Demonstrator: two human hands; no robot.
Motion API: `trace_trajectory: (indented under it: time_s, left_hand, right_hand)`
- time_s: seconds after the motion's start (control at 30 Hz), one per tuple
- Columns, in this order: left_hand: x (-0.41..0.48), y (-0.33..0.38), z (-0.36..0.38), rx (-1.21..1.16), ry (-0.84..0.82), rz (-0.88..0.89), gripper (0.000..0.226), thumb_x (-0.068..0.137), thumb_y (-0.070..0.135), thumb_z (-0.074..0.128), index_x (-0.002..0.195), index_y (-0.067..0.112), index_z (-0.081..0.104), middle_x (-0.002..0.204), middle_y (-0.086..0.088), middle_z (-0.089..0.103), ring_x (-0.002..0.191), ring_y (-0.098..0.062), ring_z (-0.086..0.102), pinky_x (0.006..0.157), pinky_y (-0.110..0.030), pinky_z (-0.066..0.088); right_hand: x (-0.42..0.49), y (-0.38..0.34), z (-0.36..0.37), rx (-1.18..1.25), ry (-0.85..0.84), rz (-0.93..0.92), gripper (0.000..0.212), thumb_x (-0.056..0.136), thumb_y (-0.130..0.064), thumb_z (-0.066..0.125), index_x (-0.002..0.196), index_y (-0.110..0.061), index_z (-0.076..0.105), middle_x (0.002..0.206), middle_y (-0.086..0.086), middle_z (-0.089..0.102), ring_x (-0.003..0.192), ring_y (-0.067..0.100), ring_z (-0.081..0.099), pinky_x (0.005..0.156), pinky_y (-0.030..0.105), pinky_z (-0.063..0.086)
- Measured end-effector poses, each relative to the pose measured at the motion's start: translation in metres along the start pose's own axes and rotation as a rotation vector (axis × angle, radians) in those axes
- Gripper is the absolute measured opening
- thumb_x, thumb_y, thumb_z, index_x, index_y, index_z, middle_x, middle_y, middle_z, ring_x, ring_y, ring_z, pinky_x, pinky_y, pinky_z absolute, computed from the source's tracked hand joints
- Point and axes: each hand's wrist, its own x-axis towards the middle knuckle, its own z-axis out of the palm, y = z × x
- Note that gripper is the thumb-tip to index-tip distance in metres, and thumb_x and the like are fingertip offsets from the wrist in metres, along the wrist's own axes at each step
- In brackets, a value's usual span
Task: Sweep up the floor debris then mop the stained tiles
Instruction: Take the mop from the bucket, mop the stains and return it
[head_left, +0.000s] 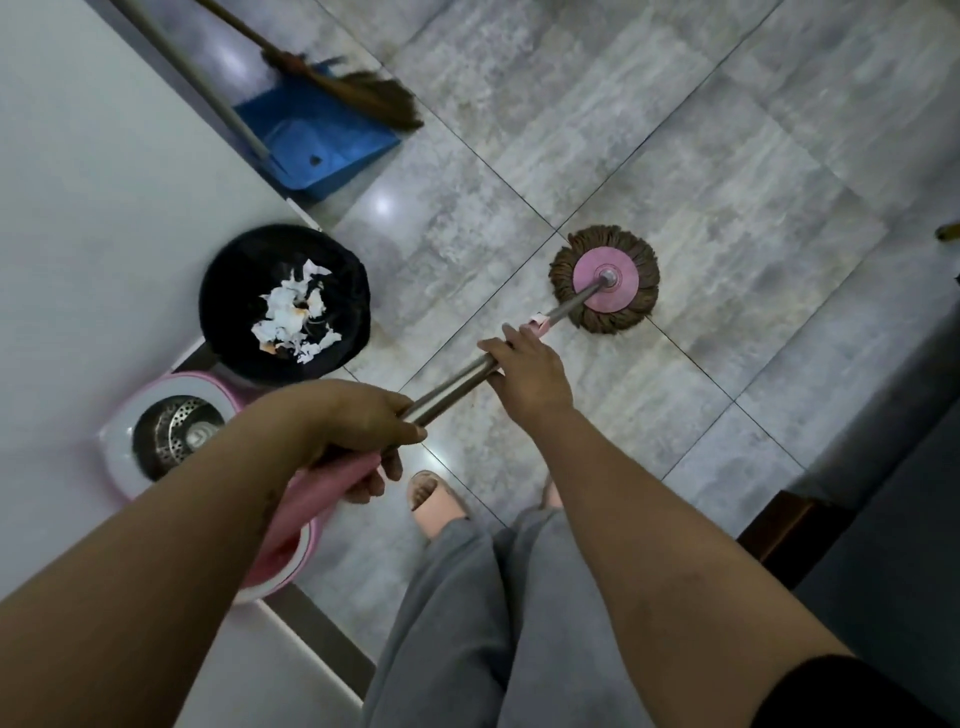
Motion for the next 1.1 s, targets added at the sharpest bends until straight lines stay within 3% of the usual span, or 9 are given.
trace_trajectory:
  time_s: [0.07, 0.13, 0.23, 0.3, 0.37, 0.47, 0.6, 0.7, 1.1]
  left_hand:
    - [-0.002, 0.01, 0.003, 0.351, 0.198, 0.02, 0.03, 0.101, 0.023, 0.048, 0.129, 0.015, 0.046, 0.106, -0.015, 0.062, 0.08, -0.027, 0.065, 0.069, -0.039, 0.056]
    - [0.001, 0.016, 0.015, 0.836, 0.595, 0.147, 0.046, 0.096, 0.017, 0.047, 0.141, 0.017, 0.038, 0.129, -0.012, 0.052, 0.112, -0.03, 0.053, 0.09, -0.039, 0.045]
    - [0.001, 0.019, 0.047, 0.832, 0.983, 0.672, 0.049, 0.087, 0.004, 0.055, 0.135, 0.013, 0.05, 0.125, -0.01, 0.056, 0.112, -0.028, 0.052, 0.094, -0.038, 0.043]
    - [0.007, 0.014, 0.068, 0.615, 0.939, 0.816, 0.035, 0.088, 0.006, 0.061, 0.123, 0.012, 0.063, 0.116, -0.008, 0.065, 0.105, -0.027, 0.059, 0.09, -0.035, 0.045]
    - [0.018, 0.007, 0.079, 0.325, 0.824, 0.631, 0.032, 0.095, 0.023, 0.058, 0.126, 0.018, 0.061, 0.12, -0.003, 0.065, 0.107, -0.021, 0.059, 0.09, -0.031, 0.044]
    - [0.036, 0.008, 0.078, -0.22, 0.708, 0.412, 0.062, 0.092, 0.049, 0.055, 0.146, 0.023, 0.037, 0.134, 0.004, 0.057, 0.102, -0.008, 0.059, 0.086, -0.023, 0.041]
    - [0.041, 0.026, 0.082, -0.76, 0.704, 0.654, 0.055, 0.095, 0.044, 0.053, 0.145, 0.029, 0.037, 0.131, 0.023, 0.046, 0.106, 0.017, 0.047, 0.094, -0.008, 0.037]
    - [0.026, 0.033, 0.09, -0.943, 0.749, 0.727, 0.032, 0.099, 0.031, 0.053, 0.128, 0.018, 0.054, 0.129, 0.001, 0.06, 0.119, -0.008, 0.056, 0.11, -0.036, 0.04]
    - [-0.108, 0.011, 0.064, -0.964, 0.992, 1.008, 0.018, 0.094, 0.024, 0.062, 0.11, 0.016, 0.067, 0.111, -0.013, 0.07, 0.108, -0.026, 0.065, 0.097, -0.04, 0.051]
  right_hand:
    - [0.007, 0.002, -0.004, -0.031, 0.005, -0.072, 0.041, 0.096, -0.028, 0.058, 0.136, -0.022, 0.055, 0.152, 0.004, 0.041, 0.146, 0.025, 0.028, 0.113, 0.037, 0.028]
    - [0.016, 0.003, -0.01, -0.029, 0.05, -0.143, 0.036, 0.093, -0.027, 0.062, 0.127, -0.016, 0.061, 0.142, 0.007, 0.052, 0.138, 0.026, 0.04, 0.108, 0.035, 0.034]
    - [0.029, 0.003, -0.025, 0.001, 0.077, -0.213, 0.032, 0.091, -0.026, 0.064, 0.12, -0.011, 0.064, 0.132, 0.008, 0.059, 0.125, 0.026, 0.05, 0.1, 0.036, 0.037]
    - [0.036, 0.007, -0.036, 0.037, 0.057, -0.247, 0.03, 0.092, -0.026, 0.063, 0.118, -0.01, 0.064, 0.13, 0.009, 0.06, 0.122, 0.025, 0.051, 0.099, 0.037, 0.038]
    - [0.039, 0.009, -0.045, 0.091, 0.06, -0.269, 0.026, 0.092, -0.023, 0.064, 0.113, -0.008, 0.063, 0.122, 0.009, 0.062, 0.117, 0.026, 0.053, 0.092, 0.036, 0.04]
    - [0.035, 0.013, -0.054, 0.131, 0.068, -0.256, 0.025, 0.092, -0.022, 0.064, 0.113, -0.007, 0.063, 0.118, 0.008, 0.061, 0.115, 0.026, 0.053, 0.085, 0.035, 0.042]
    - [0.023, 0.016, -0.058, 0.13, 0.088, -0.216, 0.026, 0.093, -0.025, 0.063, 0.114, -0.01, 0.061, 0.123, 0.006, 0.06, 0.116, 0.023, 0.053, 0.081, 0.032, 0.042]
    - [0.014, 0.008, -0.065, 0.097, 0.112, -0.248, 0.025, 0.095, -0.028, 0.061, 0.112, -0.009, 0.06, 0.116, 0.006, 0.063, 0.109, 0.025, 0.056, 0.079, 0.034, 0.042]
    - [-0.04, -0.085, -0.139, 0.036, -0.023, -0.477, 0.024, 0.102, -0.03, 0.046, 0.12, -0.014, 0.044, 0.113, 0.009, 0.059, 0.09, 0.028, 0.059, 0.066, 0.032, 0.037]
